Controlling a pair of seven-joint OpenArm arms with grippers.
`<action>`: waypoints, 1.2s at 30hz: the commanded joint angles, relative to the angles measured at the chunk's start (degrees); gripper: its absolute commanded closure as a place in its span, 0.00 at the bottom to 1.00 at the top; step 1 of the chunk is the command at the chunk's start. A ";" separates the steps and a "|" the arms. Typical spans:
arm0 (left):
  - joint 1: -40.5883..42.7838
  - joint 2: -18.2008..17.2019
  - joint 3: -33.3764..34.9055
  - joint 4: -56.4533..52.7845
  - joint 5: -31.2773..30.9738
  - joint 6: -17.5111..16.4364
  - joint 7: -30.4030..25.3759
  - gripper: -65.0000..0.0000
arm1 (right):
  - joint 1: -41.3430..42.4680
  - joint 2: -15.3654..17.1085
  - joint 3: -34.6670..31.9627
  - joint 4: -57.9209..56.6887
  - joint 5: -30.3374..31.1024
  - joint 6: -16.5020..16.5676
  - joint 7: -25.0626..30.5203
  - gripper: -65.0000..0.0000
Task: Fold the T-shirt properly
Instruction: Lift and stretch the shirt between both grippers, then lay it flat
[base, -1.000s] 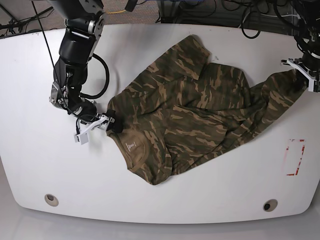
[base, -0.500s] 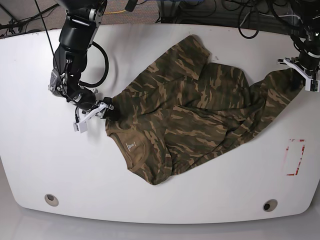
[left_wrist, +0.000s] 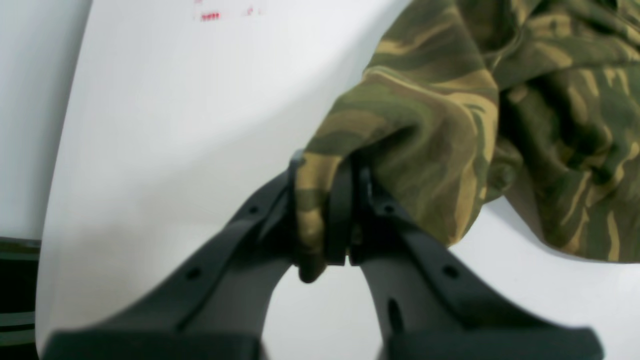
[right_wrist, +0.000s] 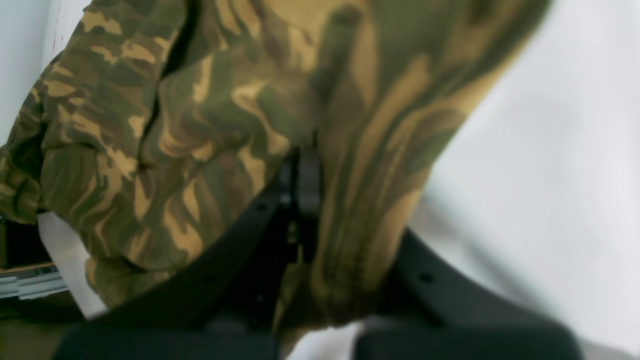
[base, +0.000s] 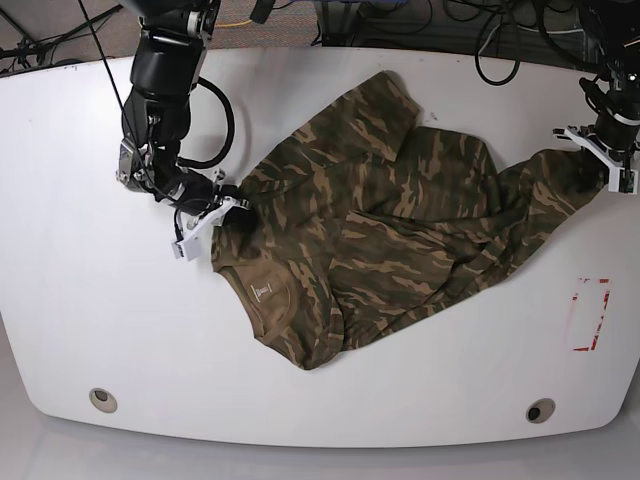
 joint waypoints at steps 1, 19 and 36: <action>-0.10 -0.95 -0.75 0.90 -0.60 0.22 -1.31 0.94 | -0.54 2.04 0.16 5.07 -1.83 -0.25 -1.32 1.00; -8.89 1.51 -7.52 1.07 -4.55 0.14 16.63 0.94 | -11.17 7.23 -0.11 29.86 -1.83 -0.07 -1.67 1.00; -23.04 -2.44 -6.11 3.71 -12.29 -2.59 27.26 0.94 | -1.68 14.17 -0.28 32.77 -2.10 3.97 -1.58 1.00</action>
